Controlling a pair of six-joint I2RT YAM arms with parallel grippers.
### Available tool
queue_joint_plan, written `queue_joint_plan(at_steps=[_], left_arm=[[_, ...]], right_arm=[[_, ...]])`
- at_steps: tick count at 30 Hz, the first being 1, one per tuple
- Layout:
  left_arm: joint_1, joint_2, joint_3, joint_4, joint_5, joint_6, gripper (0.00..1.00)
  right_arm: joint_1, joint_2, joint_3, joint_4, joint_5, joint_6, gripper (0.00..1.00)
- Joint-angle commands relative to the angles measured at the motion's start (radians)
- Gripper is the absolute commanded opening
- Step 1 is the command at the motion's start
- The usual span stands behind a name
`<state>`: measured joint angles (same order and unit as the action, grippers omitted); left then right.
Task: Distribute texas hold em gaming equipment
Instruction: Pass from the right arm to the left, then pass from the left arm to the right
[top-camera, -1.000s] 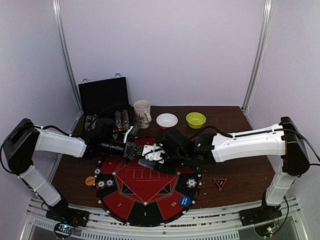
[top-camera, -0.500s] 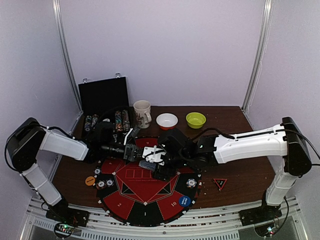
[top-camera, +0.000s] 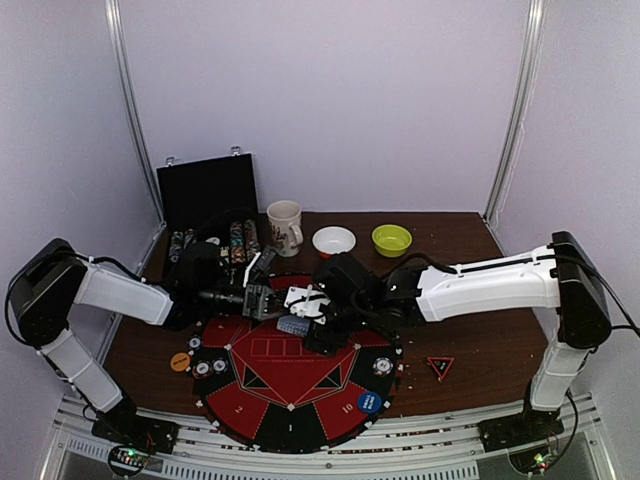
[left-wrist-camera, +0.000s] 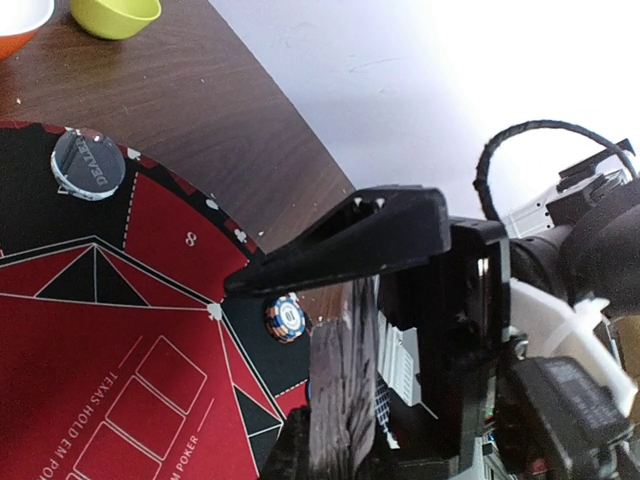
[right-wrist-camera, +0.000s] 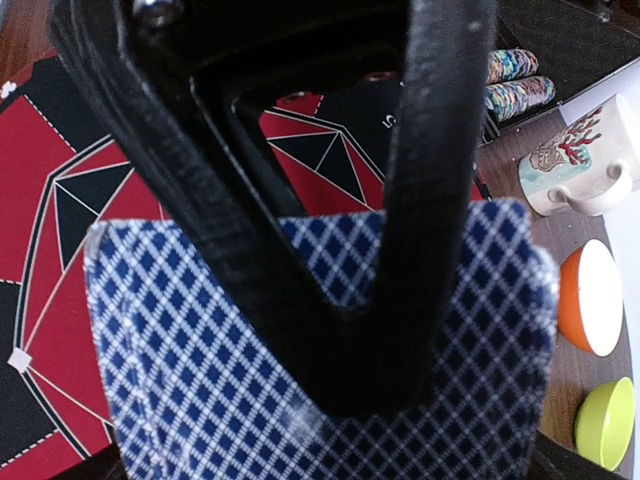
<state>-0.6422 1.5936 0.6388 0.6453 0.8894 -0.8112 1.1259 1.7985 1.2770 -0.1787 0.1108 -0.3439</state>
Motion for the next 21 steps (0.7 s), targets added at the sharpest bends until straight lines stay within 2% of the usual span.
queue_joint_plan(at_steps=[1, 8, 10, 16, 21], left_arm=[[0.006, 0.003, -0.008, 0.128, 0.036, -0.068, 0.00], [0.006, 0.025, -0.003, 0.139, 0.046, -0.075, 0.00], [0.007, 0.031, -0.001, 0.134, 0.045, -0.070, 0.06], [0.006, 0.031, 0.006, 0.092, 0.042, -0.041, 0.21], [0.006, 0.015, 0.020, 0.064, 0.039, -0.022, 0.33]], right_arm=[[-0.003, 0.008, 0.026, -0.006, 0.058, -0.016, 0.90], [0.000, -0.011, 0.024, -0.006, 0.054, -0.038, 0.69], [0.003, -0.010, 0.030, -0.014, 0.045, -0.039, 0.62], [0.008, -0.015, 0.039, -0.019, 0.024, -0.040, 0.56], [0.008, -0.019, 0.030, -0.012, 0.028, -0.038, 0.56]])
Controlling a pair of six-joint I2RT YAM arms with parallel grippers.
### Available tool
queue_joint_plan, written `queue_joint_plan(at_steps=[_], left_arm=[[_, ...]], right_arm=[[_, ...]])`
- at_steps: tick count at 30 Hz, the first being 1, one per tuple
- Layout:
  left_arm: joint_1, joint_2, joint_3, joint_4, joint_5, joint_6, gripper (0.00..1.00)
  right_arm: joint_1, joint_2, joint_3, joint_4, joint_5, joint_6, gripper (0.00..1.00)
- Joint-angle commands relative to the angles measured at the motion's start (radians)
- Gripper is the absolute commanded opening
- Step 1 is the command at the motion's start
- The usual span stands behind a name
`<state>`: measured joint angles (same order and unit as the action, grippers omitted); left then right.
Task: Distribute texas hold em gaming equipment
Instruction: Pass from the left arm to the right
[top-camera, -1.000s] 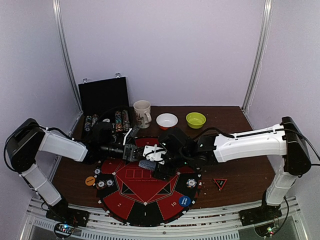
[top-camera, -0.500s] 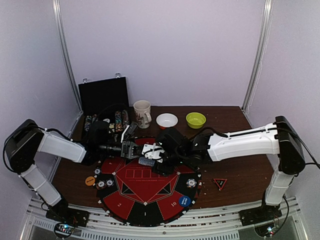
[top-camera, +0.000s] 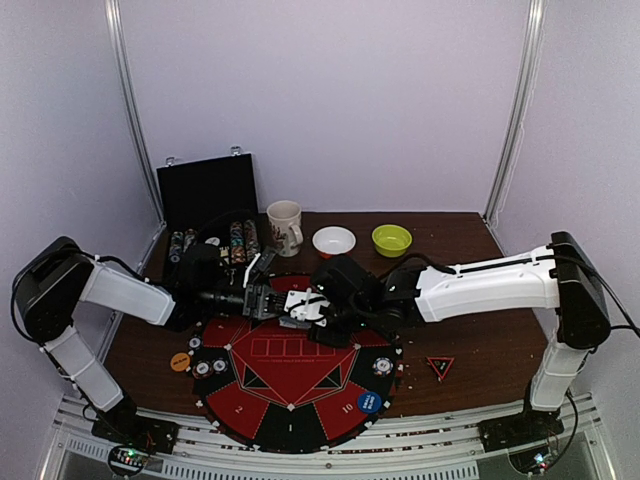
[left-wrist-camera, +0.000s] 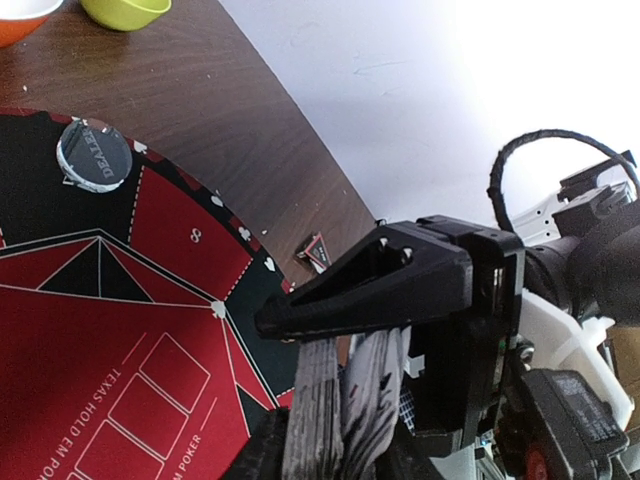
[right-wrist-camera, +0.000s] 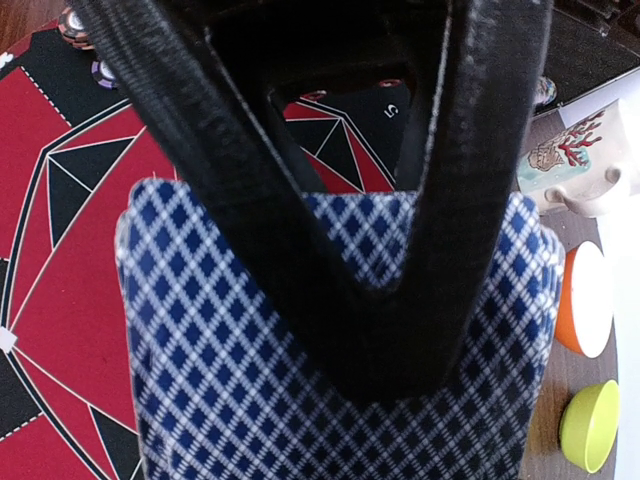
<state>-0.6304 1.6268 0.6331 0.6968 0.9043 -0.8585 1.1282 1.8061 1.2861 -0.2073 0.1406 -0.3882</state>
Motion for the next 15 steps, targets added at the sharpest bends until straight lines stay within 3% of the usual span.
queue_joint_plan(at_steps=[1, 3, 10, 15], left_arm=[[-0.006, -0.020, 0.028, 0.004, 0.024, 0.030, 0.35], [-0.005, -0.025, 0.038, -0.035, 0.017, 0.056, 0.39], [-0.005, -0.073, 0.155, -0.435, -0.106, 0.329, 0.45], [0.011, -0.089, 0.177, -0.520, -0.118, 0.369, 0.47]], right_arm=[[0.007, -0.028, 0.019, 0.020, 0.000, 0.006, 0.56], [0.006, -0.029, 0.019, 0.020, 0.004, 0.006, 0.56], [0.006, -0.044, 0.005, 0.019, 0.025, 0.006, 0.56], [0.006, -0.053, -0.004, 0.020, 0.034, 0.006, 0.56]])
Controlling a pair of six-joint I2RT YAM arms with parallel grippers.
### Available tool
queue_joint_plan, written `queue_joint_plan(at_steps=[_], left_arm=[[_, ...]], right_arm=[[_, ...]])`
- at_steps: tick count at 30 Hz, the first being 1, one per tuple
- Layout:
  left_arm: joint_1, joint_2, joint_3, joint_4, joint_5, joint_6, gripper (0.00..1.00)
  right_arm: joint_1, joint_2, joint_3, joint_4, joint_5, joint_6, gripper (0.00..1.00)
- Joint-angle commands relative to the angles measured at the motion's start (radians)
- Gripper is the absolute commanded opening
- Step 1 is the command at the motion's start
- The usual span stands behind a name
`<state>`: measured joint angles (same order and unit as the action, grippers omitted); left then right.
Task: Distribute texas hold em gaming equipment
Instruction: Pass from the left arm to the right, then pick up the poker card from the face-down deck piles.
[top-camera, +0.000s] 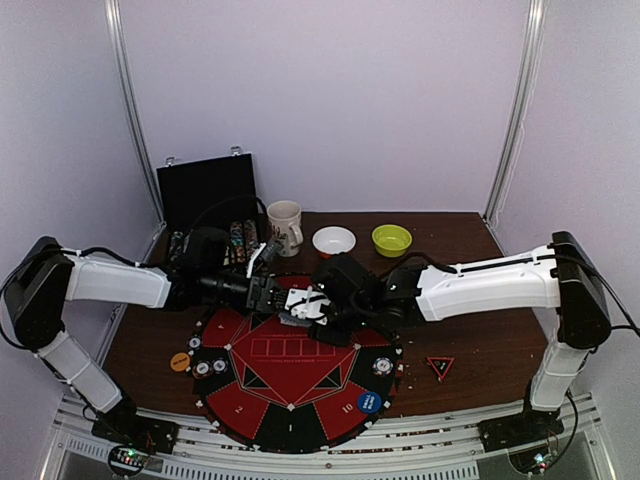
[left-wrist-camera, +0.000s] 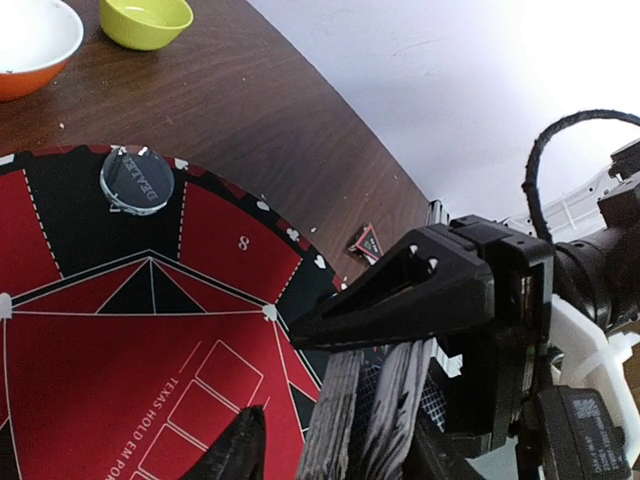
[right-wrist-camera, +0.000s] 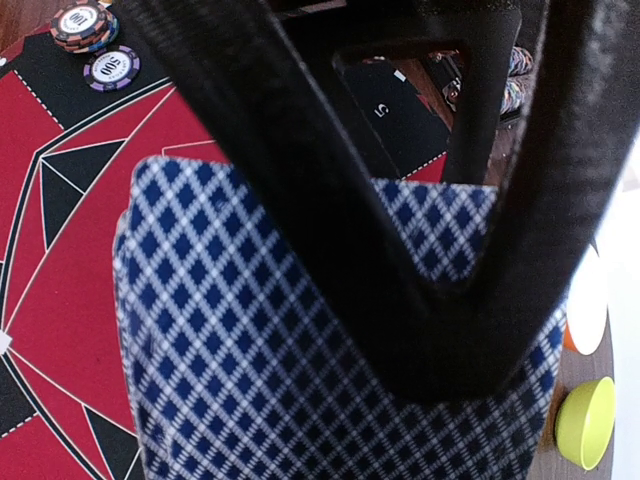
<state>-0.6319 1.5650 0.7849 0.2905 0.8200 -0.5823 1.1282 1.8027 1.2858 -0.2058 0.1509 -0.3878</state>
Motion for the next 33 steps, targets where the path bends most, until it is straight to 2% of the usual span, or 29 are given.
queue_joint_plan(at_steps=[1, 13, 18, 20, 33], left_arm=[[0.016, -0.028, 0.025, -0.123, -0.034, 0.095, 0.47], [0.048, -0.074, 0.052, -0.233, -0.061, 0.167, 0.48], [0.050, -0.087, 0.060, -0.234, -0.030, 0.177, 0.60], [0.050, -0.093, 0.068, -0.230, -0.023, 0.177, 0.63], [0.083, -0.126, 0.107, -0.299, 0.009, 0.197, 0.62]], right_arm=[[0.006, -0.050, -0.003, 0.017, 0.024, 0.006, 0.56], [0.006, -0.051, -0.003, 0.011, 0.038, 0.002, 0.55], [0.007, -0.052, -0.003, 0.011, 0.042, -0.002, 0.55], [0.006, -0.052, -0.003, 0.012, 0.040, -0.003, 0.54], [0.005, -0.054, -0.010, 0.011, 0.047, -0.007, 0.51]])
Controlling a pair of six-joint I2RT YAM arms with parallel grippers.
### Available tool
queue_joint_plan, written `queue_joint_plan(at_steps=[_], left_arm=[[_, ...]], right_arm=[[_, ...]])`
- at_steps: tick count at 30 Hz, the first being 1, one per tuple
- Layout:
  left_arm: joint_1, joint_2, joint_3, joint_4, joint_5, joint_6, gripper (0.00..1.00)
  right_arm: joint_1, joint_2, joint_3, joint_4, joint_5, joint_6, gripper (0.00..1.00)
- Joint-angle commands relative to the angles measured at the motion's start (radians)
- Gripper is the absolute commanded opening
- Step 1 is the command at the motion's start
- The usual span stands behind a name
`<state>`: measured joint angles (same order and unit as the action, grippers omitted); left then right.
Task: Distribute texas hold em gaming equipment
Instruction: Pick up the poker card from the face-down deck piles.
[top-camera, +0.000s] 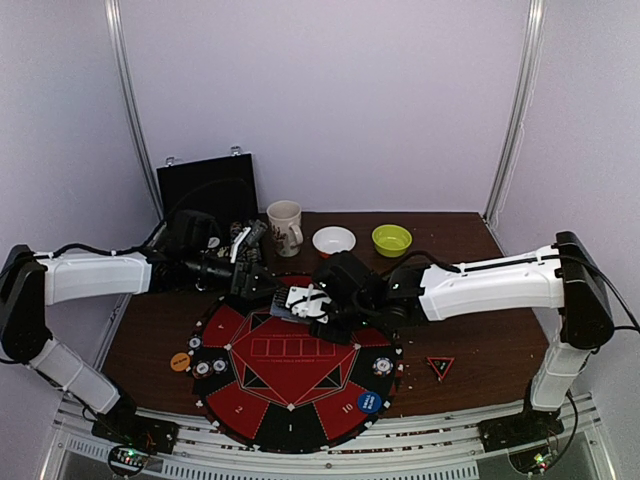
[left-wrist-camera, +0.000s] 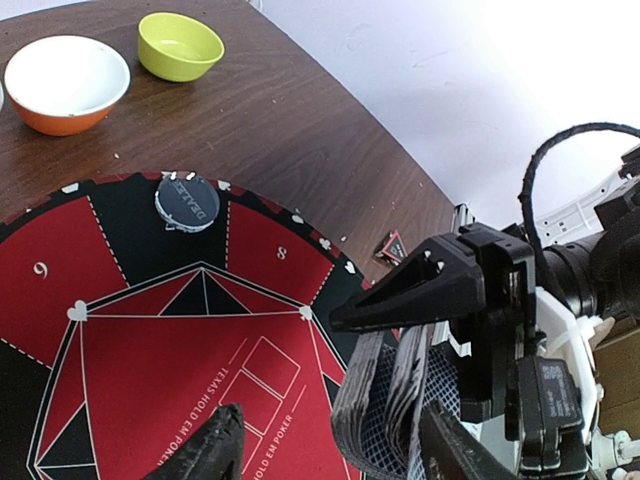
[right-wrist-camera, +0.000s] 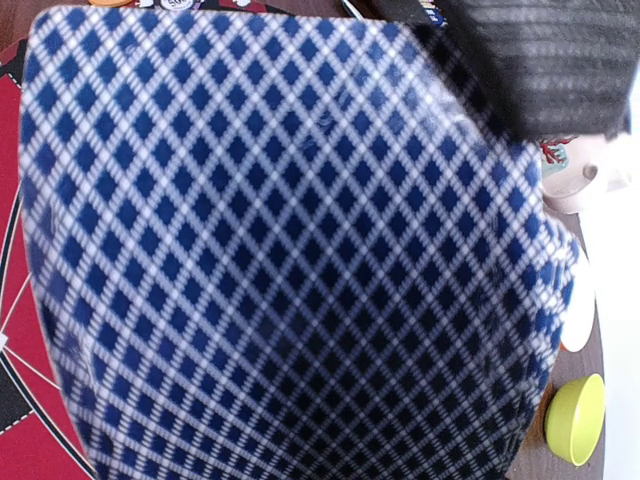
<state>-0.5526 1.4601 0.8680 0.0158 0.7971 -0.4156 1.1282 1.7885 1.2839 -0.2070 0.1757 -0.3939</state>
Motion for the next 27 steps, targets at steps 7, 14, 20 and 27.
queue_joint_plan(at_steps=[7, 14, 20, 27], left_arm=[[0.004, -0.058, 0.026, -0.051, 0.083, 0.038, 0.44], [0.002, -0.058, 0.006, -0.056, 0.106, 0.040, 0.30], [0.002, -0.030, 0.007, -0.061, 0.085, 0.036, 0.27], [0.003, -0.035, 0.007, -0.050, 0.138, 0.039, 0.07]], right_arm=[[0.004, -0.038, -0.006, 0.012, 0.029, -0.005, 0.51], [0.004, -0.036, -0.005, 0.014, 0.028, -0.009, 0.50], [0.004, -0.037, 0.000, 0.011, 0.027, -0.010, 0.50], [0.004, -0.041, -0.004, 0.006, 0.034, -0.011, 0.50]])
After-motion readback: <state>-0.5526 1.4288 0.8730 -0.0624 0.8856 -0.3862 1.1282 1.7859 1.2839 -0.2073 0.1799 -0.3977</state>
